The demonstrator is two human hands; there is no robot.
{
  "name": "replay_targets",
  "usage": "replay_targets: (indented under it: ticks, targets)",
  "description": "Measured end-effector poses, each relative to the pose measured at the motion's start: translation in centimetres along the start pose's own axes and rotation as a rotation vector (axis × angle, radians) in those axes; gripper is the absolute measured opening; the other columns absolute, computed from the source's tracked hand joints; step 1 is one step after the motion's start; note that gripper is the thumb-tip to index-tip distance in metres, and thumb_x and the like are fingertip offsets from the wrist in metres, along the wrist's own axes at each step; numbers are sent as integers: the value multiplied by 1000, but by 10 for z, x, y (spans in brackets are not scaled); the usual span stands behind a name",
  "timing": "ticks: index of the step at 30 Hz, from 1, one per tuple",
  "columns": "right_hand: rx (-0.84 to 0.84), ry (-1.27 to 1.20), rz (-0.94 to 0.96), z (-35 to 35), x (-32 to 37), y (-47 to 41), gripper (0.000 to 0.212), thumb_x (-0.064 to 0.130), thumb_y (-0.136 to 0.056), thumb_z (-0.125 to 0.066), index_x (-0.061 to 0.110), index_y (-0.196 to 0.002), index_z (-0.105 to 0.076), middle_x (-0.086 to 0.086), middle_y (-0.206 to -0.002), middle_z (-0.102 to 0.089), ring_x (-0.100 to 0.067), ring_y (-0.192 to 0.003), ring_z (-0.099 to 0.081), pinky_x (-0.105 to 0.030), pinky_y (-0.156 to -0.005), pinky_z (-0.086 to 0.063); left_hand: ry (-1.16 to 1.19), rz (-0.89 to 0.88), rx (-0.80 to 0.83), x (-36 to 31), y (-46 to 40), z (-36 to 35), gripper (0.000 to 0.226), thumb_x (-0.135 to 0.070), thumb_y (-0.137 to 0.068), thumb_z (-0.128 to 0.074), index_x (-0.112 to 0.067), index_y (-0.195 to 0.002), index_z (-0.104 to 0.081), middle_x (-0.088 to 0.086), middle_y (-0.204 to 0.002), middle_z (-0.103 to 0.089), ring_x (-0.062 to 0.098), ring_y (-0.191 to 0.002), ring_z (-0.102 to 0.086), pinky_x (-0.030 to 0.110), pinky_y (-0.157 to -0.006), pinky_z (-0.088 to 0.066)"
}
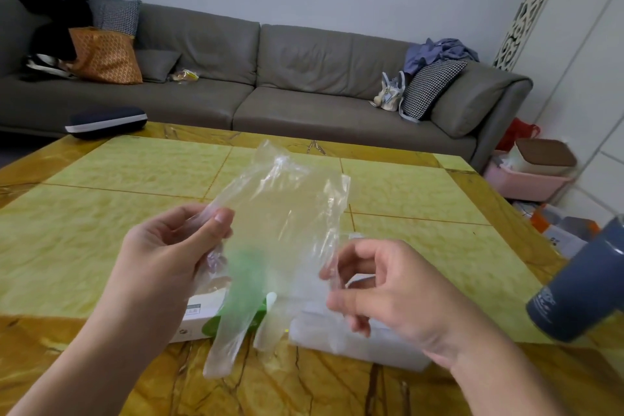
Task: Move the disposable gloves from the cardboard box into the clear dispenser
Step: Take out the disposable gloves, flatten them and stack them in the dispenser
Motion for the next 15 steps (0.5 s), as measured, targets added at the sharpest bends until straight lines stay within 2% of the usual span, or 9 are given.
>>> replay_targets:
  ticks: [2, 4, 6, 7, 8, 9, 11, 13, 15]
  targets:
    - [79, 86, -48, 8, 0, 6, 38, 9, -75, -93, 21, -107, -75, -8, -93, -74, -27, -72, -67, -39, -67, -55, -11, 8, 8, -2, 0, 0, 33, -38, -68, -84, -13, -88, -80, 7, -81, -72, 21, -69, -59, 29, -63, -54]
    - [44, 49, -32, 24, 6, 11, 64, 42, -61, -101, 39, -117, -71, 2, -109, -74, -18, -98, -73, -36, -87, -59, -58, 19, 73, -5, 1, -6, 40, -44, -67, -92, -12, -88, -79, 16, -80, -69, 25, -71, -54, 30, -63, -50]
    - [-31, 48, 57, 37, 19, 14, 92, 71, -50, -93, 48, -132, -60, 19, -129, -69, -1, -123, -64, -29, -100, -52, -193, 28, 191, -8, 4, -20, 50, -53, -66, -91, -11, -89, -78, 24, -74, -62, 27, -68, -47, 35, -62, -40]
    - [-60, 91, 89, 39, 24, 14, 94, 75, -53, -89, 46, -137, -57, 21, -134, -66, 3, -127, -60, -27, -103, -49, -269, 37, 265, -10, 6, -32, 47, -53, -70, -91, -11, -88, -77, 22, -70, -60, 27, -65, -45, 35, -61, -35]
    - [-87, 122, 106, 40, 26, 14, 86, 70, -62, -89, 40, -136, -60, 16, -132, -69, 0, -124, -63, -29, -103, -50, -340, 58, 344, -11, 9, -47, 40, -49, -74, -89, -12, -86, -77, 19, -66, -59, 26, -61, -43, 33, -59, -31]
    - [-122, 129, 119, 41, 26, 13, 66, 58, -73, -89, 32, -129, -66, 7, -122, -75, -7, -113, -71, -33, -98, -54, -417, 77, 408, -12, 11, -60, 34, -45, -75, -86, -14, -85, -78, 15, -64, -59, 24, -58, -44, 32, -57, -30]
    - [-247, 77, 157, 49, 27, 13, 18, 23, -91, -82, 11, -103, -75, -11, -90, -79, -23, -80, -77, -40, -74, -59, -591, 57, 488, -16, 8, -83, 27, -44, -75, -82, -20, -85, -79, 7, -63, -65, 20, -54, -51, 30, -55, -36]
    - [-411, -7, 118, 68, 13, 15, 8, 5, -95, -74, 0, -89, -72, -17, -74, -74, -29, -61, -70, -39, -55, -53, -745, -96, 443, -30, -1, -99, 20, -42, -79, -80, -27, -92, -78, -5, -67, -70, 9, -57, -60, 23, -56, -45]
    - [-546, -49, 53, 86, -3, 18, 12, 2, -96, -72, -5, -88, -68, -21, -71, -71, -26, -55, -66, -35, -47, -48, -1019, -472, 204, -59, -1, -109, 27, -38, -85, -79, -28, -109, -71, -14, -89, -70, 3, -80, -64, 20, -71, -48]
Point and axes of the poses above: each hand's wrist, its own y-axis away from the middle knuckle, its own z-axis out of the back of the hand, x = y × z, the point moved 8 cm from there along -y, towards the middle knuckle
